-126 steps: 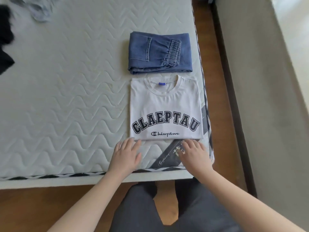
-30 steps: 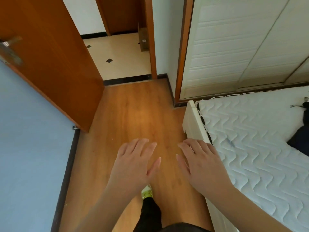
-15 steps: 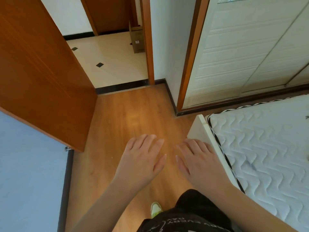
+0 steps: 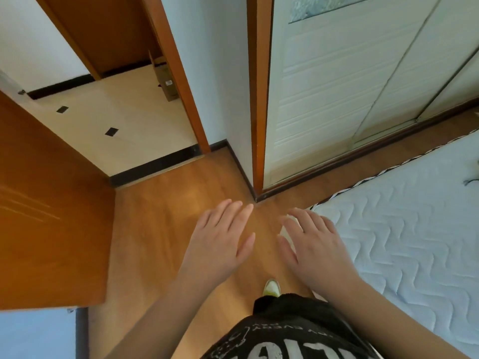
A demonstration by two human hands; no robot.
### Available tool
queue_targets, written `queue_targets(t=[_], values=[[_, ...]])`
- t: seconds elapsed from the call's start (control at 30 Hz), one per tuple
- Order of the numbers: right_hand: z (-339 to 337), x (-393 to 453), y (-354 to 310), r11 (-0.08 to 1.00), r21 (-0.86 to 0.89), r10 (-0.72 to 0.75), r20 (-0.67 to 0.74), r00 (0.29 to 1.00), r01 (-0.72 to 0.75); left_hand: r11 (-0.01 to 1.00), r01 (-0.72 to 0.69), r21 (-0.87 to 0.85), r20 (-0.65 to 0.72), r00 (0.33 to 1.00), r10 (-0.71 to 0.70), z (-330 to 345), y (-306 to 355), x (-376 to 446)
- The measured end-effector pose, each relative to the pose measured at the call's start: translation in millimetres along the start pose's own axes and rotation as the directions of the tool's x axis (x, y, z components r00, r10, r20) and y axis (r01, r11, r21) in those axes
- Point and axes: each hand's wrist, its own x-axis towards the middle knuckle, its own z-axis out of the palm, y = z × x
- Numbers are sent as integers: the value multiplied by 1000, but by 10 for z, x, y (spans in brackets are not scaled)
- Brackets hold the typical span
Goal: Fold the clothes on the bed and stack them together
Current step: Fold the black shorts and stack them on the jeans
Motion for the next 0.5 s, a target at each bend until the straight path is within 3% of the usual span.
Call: queue_targets(t=[0.2,0.5], values=[[8,702,455,999,-30,39,39,998,-37,999,-47,1,34,998,47,71,-156,877],[213,1699,679,986,-34,164,-16,986,-165,970,-237,-61,-3,971,238,423,-570,2170]])
